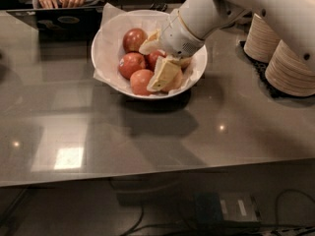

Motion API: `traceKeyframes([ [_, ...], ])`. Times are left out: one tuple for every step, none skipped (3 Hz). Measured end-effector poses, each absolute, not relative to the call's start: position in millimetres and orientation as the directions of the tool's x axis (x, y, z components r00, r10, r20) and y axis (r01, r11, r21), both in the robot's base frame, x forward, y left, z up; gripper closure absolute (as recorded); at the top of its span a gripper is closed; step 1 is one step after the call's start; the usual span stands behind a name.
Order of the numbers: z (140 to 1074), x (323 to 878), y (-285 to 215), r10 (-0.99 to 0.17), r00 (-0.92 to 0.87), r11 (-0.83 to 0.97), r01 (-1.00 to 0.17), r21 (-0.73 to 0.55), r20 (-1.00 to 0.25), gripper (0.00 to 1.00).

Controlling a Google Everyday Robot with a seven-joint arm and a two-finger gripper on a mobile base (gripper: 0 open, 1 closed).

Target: Pick apple from white bowl

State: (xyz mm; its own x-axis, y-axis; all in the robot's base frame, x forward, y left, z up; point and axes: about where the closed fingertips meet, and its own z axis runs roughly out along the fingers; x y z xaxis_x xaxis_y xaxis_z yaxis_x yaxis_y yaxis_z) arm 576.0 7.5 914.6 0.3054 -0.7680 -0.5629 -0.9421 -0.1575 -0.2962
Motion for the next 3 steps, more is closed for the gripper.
traceKeyframes([
  [902.9, 578.3, 11.4, -0.766, 0.304, -0.171, -0.946, -0.277, -0.566, 0.33],
  [890.3, 582.3, 11.7, -0.769, 0.292, -0.173, -0.951, -0.254, -0.569, 0.33],
  [880.9, 584.4, 11.6, -0.774, 0.281, -0.174, -0.956, -0.235, -0.568, 0.34],
])
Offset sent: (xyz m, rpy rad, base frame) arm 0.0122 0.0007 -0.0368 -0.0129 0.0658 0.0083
